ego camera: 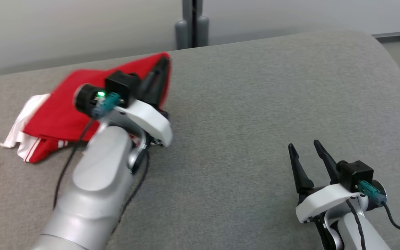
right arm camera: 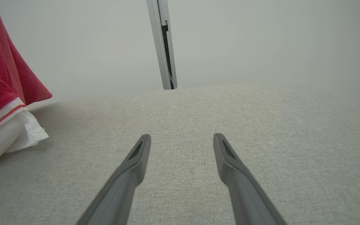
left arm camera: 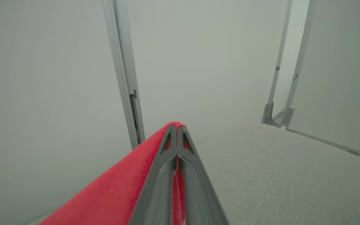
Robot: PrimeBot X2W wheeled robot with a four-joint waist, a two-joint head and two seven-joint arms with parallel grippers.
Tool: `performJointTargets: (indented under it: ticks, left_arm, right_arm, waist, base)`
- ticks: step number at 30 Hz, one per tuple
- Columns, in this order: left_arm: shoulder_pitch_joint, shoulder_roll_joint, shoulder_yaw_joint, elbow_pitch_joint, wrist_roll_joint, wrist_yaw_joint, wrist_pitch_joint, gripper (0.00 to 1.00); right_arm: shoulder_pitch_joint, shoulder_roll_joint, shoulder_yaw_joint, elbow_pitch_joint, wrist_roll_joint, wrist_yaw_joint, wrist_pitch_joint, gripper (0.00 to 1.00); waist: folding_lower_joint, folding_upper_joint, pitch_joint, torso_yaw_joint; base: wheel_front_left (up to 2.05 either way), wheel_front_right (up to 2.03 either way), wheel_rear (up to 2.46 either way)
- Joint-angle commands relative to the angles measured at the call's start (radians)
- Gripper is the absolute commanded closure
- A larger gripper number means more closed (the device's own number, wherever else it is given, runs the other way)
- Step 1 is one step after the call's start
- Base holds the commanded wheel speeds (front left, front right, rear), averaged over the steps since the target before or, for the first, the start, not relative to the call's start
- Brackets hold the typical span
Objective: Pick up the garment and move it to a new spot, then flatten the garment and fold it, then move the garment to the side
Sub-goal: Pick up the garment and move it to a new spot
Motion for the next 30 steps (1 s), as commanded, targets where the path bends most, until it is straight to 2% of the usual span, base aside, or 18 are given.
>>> performJointTargets:
  ticks: [1, 2, 6, 8, 12, 13, 14, 15, 18, 21, 30]
  left_arm:
    - [0.006, 0.005, -0.007, -0.008, -0.006, 0.005, -0.001, 1.00]
    - [0.018, 0.005, -0.100, -0.045, -0.067, 0.026, -0.001, 1.00]
    - [0.029, 0.005, -0.258, -0.122, -0.166, 0.078, -0.001, 1.00]
    - [0.029, 0.005, -0.292, -0.138, -0.183, 0.089, -0.001, 1.00]
    - [0.041, 0.006, -0.374, -0.168, -0.235, 0.140, -0.001, 1.00]
    - [0.051, 0.006, -0.378, -0.167, -0.243, 0.152, 0.000, 0.62]
    - [0.060, 0.006, -0.384, -0.160, -0.246, 0.162, 0.000, 0.05]
    - [0.067, 0.006, -0.385, -0.153, -0.244, 0.167, 0.000, 0.00]
    - [0.096, 0.005, -0.355, -0.122, -0.234, 0.184, -0.001, 0.00]
    - [0.142, 0.005, -0.274, -0.110, -0.210, 0.206, -0.001, 0.00]
    - [0.329, 0.022, -0.033, -0.157, -0.065, 0.205, 0.000, 0.00]
  right_arm:
    - [0.011, -0.005, 0.000, 0.003, 0.007, 0.000, 0.000, 0.00]
    - [0.013, -0.004, 0.007, 0.001, 0.016, 0.000, 0.000, 0.00]
    - [0.019, -0.004, 0.016, 0.003, 0.020, 0.000, 0.000, 0.00]
    - [0.022, -0.004, 0.017, 0.001, 0.021, 0.000, -0.001, 0.00]
    - [0.029, -0.004, 0.015, -0.001, 0.022, 0.000, 0.000, 0.00]
    - [0.029, -0.004, 0.013, -0.001, 0.023, 0.000, 0.000, 0.00]
    - [0.028, -0.004, 0.011, -0.002, 0.024, 0.000, 0.000, 0.00]
    - [0.027, -0.004, 0.009, -0.003, 0.025, 0.000, 0.000, 0.00]
    - [0.027, -0.005, 0.001, -0.007, 0.023, 0.000, -0.001, 0.00]
    - [0.035, -0.004, -0.006, -0.010, 0.020, 0.000, -0.001, 0.00]
    - [0.057, -0.005, -0.022, -0.009, -0.001, 0.000, -0.001, 0.00]
  waist:
    - [0.0000, 0.0000, -0.009, -0.028]
    - [0.0000, 0.0000, -0.012, -0.048]
    - [0.0000, 0.0000, -0.017, -0.074]
    - [0.0000, 0.0000, -0.018, -0.078]
    - [0.0000, 0.0000, -0.022, -0.083]
    - [0.0000, 0.0000, -0.022, -0.082]
    - [0.0000, 0.0000, -0.023, -0.080]
    - [0.0000, 0.0000, -0.023, -0.075]
    - [0.0000, 0.0000, -0.029, -0.057]
    - [0.0000, 0.0000, -0.039, -0.034]
    - [0.0000, 0.0000, -0.087, 0.031]
  base:
    - [0.00, 0.00, 0.00]
    - [0.00, 0.00, 0.00]
    - [0.00, 0.00, 0.00]
    - [0.00, 0.00, 0.00]
    - [0.00, 0.00, 0.00]
    - [0.00, 0.00, 0.00]
    - [0.00, 0.00, 0.00]
    - [0.00, 0.00, 0.00]
    - [0.00, 0.00, 0.00]
    - [0.00, 0.00, 0.00]
    - [0.00, 0.00, 0.00]
